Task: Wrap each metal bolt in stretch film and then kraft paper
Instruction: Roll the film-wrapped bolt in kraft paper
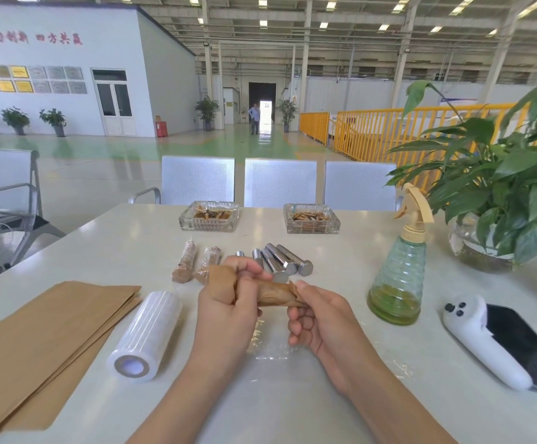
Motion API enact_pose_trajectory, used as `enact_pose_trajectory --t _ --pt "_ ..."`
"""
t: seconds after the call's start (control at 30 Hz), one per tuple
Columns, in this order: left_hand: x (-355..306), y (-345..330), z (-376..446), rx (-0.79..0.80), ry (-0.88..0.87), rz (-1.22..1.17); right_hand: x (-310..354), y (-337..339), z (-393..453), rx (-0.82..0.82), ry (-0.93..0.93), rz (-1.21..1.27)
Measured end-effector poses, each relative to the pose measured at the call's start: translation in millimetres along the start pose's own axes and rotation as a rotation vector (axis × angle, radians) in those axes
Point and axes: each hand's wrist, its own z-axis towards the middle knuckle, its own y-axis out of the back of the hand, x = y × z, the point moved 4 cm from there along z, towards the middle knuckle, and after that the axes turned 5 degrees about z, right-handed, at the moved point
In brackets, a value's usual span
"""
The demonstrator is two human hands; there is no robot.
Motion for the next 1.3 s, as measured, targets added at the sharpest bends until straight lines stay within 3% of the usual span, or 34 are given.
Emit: enact_pose_trajectory --t 0.23,0.43,0.6,0.67,0.8,0.93,1.17,1.3 --pt "1 6 3 0.13 -0.141 0.207 -1 2 -1 -0.01 0.032 -0.106" --pt "-3 1 0 0.368 -0.184 0.864 -2 10 -3 0.0 -0.003 -0.166" --pt "-1 1 4 0.629 -0.265 1.189 -6 6 -4 0.056 -0.013 -0.283" --pt "1 0 4 0.688 -0.271 1.213 -5 5 -6 0.067 0.009 -0.388" --pt "7 -1 0 0.658 -0.273 1.168 5 8 -7 0.032 0.048 -0.586" --pt "11 -5 -5 0.679 -0.329 1.102 16 21 -4 0.013 0.054 -1.032" --pt "15 -11 -9 0.749 -0.407 0.99 21 28 -3 -0.005 -0.024 -1.155" --pt "19 -9 -13 0.747 -0.338 0.865 24 25 -7 0.002 -0.03 -1.201"
